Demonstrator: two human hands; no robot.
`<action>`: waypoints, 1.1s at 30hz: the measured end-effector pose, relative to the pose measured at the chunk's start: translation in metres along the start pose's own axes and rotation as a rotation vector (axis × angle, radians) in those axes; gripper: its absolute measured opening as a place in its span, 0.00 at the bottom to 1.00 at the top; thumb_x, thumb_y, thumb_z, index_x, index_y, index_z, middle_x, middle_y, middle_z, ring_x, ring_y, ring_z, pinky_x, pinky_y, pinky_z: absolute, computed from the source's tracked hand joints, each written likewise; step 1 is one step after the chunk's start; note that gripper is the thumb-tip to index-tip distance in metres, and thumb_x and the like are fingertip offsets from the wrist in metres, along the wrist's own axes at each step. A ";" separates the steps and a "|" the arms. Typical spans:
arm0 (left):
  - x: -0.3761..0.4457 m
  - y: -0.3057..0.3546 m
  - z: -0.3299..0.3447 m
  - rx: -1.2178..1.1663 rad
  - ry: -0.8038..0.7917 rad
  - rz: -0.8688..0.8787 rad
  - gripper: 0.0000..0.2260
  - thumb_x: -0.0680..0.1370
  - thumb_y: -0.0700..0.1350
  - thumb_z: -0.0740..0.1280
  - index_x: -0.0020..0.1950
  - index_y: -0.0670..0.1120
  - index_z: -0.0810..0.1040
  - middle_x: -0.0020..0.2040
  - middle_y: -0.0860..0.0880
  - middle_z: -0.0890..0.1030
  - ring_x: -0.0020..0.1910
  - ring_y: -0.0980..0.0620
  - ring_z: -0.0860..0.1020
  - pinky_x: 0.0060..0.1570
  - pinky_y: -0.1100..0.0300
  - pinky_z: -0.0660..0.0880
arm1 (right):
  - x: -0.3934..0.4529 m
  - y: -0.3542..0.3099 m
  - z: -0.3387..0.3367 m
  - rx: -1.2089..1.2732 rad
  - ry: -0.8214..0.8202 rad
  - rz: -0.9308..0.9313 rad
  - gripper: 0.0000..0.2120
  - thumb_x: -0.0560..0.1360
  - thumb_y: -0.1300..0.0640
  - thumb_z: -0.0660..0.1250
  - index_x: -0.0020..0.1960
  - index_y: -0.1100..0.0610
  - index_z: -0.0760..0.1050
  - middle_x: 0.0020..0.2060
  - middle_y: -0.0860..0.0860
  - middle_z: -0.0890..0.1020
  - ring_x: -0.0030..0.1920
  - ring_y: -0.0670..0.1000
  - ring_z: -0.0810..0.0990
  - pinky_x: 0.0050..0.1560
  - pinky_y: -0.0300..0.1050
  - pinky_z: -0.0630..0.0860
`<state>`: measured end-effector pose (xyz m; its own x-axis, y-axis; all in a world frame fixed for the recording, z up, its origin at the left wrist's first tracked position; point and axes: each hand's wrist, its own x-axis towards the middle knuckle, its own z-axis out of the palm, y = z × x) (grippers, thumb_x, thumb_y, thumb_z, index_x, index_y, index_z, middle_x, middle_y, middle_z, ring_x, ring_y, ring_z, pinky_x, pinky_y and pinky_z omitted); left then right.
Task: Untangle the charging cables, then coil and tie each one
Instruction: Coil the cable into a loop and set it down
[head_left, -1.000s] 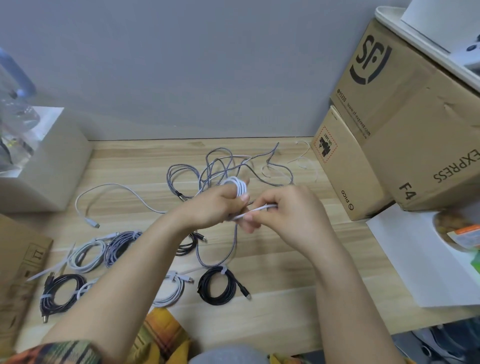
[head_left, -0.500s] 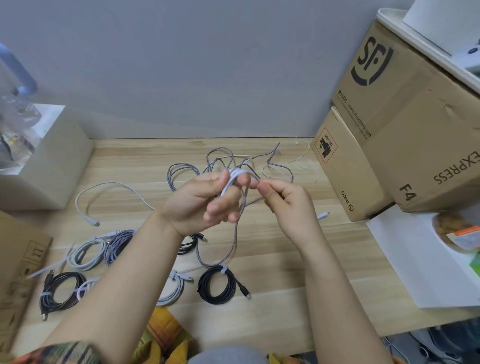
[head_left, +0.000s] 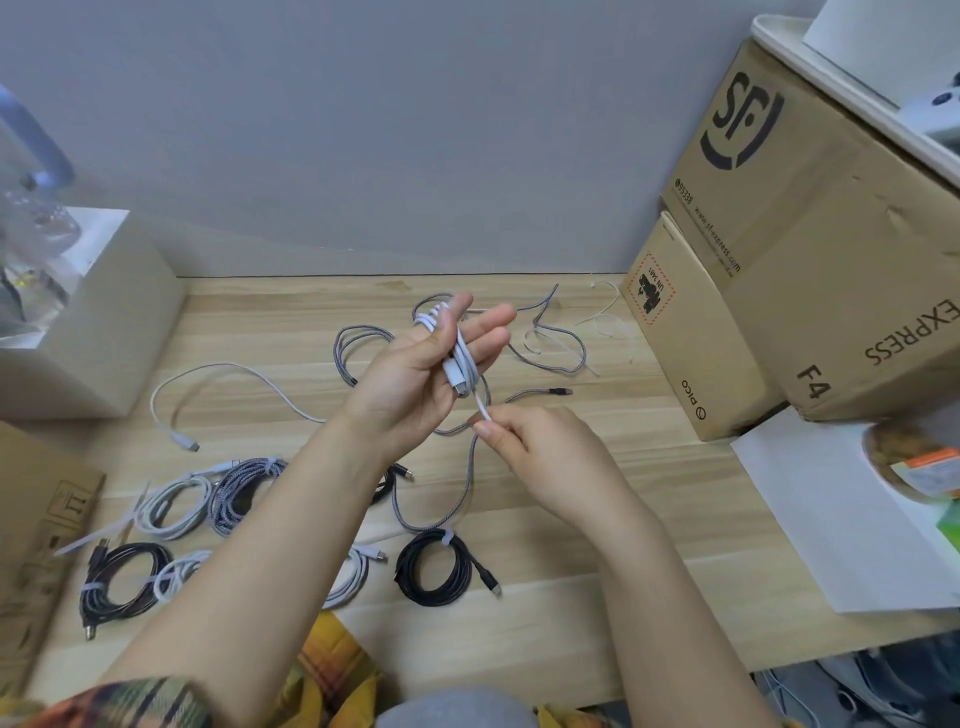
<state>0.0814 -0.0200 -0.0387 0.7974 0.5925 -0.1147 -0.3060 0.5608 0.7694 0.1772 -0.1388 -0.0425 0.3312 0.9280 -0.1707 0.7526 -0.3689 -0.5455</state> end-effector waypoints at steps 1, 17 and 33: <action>0.000 0.000 -0.001 0.053 -0.012 -0.007 0.18 0.82 0.44 0.52 0.72 0.42 0.60 0.45 0.49 0.85 0.41 0.55 0.83 0.49 0.63 0.79 | -0.002 -0.002 -0.001 -0.042 -0.008 -0.005 0.16 0.79 0.46 0.56 0.37 0.53 0.71 0.30 0.50 0.72 0.39 0.56 0.73 0.38 0.49 0.68; -0.021 -0.003 0.010 0.863 -0.357 -0.207 0.29 0.81 0.59 0.48 0.26 0.49 0.73 0.20 0.50 0.65 0.25 0.49 0.63 0.35 0.58 0.70 | -0.010 -0.007 -0.033 0.164 0.336 -0.114 0.22 0.60 0.41 0.76 0.32 0.50 0.65 0.23 0.45 0.72 0.28 0.46 0.68 0.32 0.46 0.65; -0.014 -0.010 0.035 0.542 -0.090 -0.345 0.26 0.80 0.54 0.57 0.21 0.50 0.64 0.18 0.53 0.56 0.17 0.54 0.53 0.39 0.58 0.79 | 0.015 0.006 0.002 0.275 0.566 0.002 0.30 0.70 0.33 0.46 0.32 0.53 0.76 0.24 0.55 0.78 0.31 0.59 0.76 0.33 0.51 0.72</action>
<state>0.0914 -0.0541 -0.0224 0.8505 0.3668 -0.3769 0.2627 0.3247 0.9086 0.1853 -0.1271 -0.0495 0.6390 0.7281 0.2480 0.6029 -0.2739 -0.7493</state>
